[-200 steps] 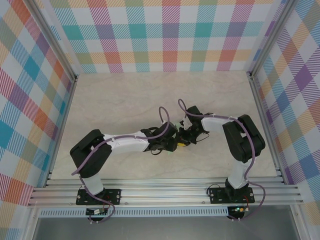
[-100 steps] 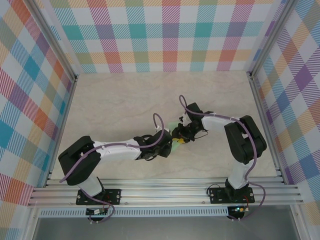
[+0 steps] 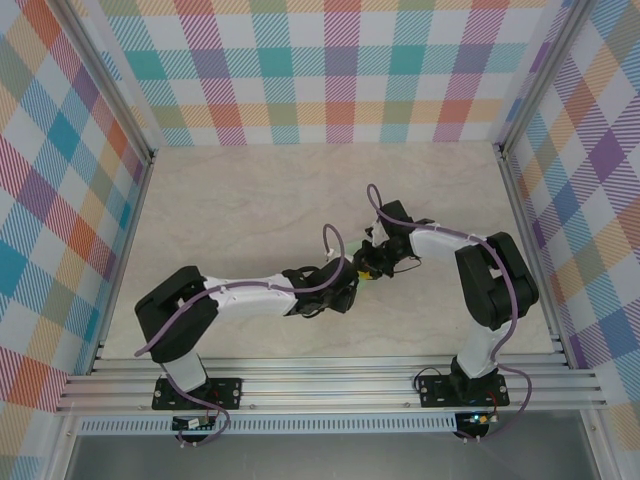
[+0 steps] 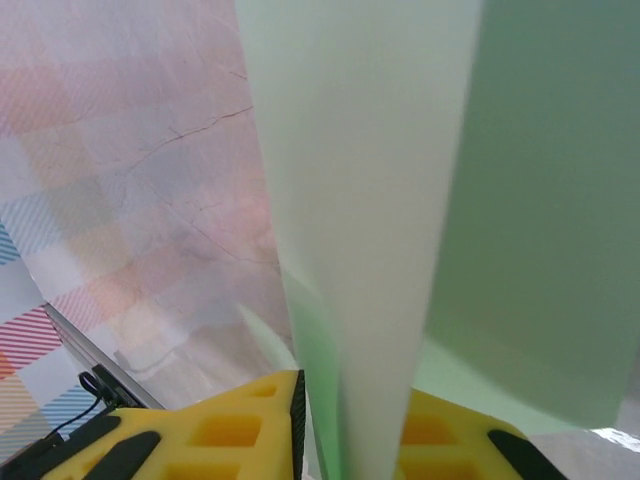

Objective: Fold a paper plane with a square sheet of paper (pick it up from the middle)
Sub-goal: Fourth fold the wing at the center of the table.

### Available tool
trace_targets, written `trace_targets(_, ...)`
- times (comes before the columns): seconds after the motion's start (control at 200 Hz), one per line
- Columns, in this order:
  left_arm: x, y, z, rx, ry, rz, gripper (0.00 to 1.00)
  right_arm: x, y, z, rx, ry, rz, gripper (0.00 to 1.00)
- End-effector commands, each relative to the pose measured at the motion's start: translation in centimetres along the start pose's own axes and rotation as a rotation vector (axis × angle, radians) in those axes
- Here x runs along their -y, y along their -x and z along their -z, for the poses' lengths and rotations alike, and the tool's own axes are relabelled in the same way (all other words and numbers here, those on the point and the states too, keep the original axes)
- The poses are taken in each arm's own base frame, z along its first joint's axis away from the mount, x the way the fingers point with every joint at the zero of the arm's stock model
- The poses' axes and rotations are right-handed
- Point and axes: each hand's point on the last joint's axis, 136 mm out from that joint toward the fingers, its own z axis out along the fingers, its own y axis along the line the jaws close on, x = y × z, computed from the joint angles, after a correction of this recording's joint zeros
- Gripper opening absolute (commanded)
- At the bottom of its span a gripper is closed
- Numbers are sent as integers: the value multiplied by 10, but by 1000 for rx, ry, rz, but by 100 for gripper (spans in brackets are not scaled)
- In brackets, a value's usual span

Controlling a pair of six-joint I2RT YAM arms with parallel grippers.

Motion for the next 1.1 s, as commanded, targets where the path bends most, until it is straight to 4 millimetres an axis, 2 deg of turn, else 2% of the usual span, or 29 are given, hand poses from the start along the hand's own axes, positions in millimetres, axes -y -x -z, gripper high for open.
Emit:
trace_targets(0.0, 1, -4, -4, -18, 68, -72, 49, -14, 6, 7, 8, 37, 28, 16)
trace_targets(0.23, -10, -1, -10, -15, 219, -123, 48, -16, 5, 7, -5, 46, 32, 15)
trace_targets(0.355, -10, -1, -13, -12, 242, -136, 42, -16, 4, 6, -10, 47, 29, 15)
trace_targets(0.415, -7, -1, -13, -7, 232, -143, 38, -14, 5, 6, -8, 44, 21, 15)
trace_targets(0.585, -8, -7, -13, -4, 225, -142, 38, -19, 10, 10, -5, 81, 5, 15)
trace_targets(0.835, 4, -10, -13, -14, 151, -147, 25, -20, 14, 14, 8, 82, 2, 16)
trace_targets(1.095, 6, -10, -12, -17, 136, -143, 22, -15, 15, 16, 12, 54, 2, 18)
